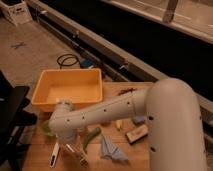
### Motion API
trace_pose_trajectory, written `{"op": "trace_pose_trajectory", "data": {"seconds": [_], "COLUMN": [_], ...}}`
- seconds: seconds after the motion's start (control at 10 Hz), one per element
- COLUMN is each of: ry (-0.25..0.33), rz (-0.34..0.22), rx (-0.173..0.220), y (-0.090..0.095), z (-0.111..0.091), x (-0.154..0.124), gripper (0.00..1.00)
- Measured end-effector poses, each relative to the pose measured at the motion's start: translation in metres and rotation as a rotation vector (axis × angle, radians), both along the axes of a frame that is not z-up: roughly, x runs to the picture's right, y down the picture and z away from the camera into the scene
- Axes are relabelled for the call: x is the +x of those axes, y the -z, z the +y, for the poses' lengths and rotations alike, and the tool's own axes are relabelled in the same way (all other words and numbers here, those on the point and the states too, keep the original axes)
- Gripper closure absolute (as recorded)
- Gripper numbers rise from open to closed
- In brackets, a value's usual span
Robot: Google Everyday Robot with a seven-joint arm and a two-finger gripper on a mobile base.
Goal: Place fork in table surface
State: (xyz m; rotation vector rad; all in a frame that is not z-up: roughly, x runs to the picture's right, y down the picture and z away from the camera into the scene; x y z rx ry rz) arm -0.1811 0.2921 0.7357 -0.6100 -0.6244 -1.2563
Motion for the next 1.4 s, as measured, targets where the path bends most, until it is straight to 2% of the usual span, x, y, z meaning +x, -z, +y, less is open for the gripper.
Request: {"op": "trace_pose_trajectory", "data": {"seconds": [0.3, 0.6, 1.0, 1.2, 1.4], "ry": [-0.033, -0.039, -0.007, 0.024, 0.032], "rz": [-0.019, -0.046, -0.077, -0.073, -0.063], "rx": [-0.03, -0.06, -0.082, -0.097, -0.088], "y": [-0.003, -0.002, 0.002, 0.001, 0.002], "z": [0.009, 0.02, 0.028, 0.033, 0.028], "x": [0.012, 0.01, -0.002, -0.002, 0.002], "gripper": [0.35, 0.35, 0.35, 0.35, 0.35]}}
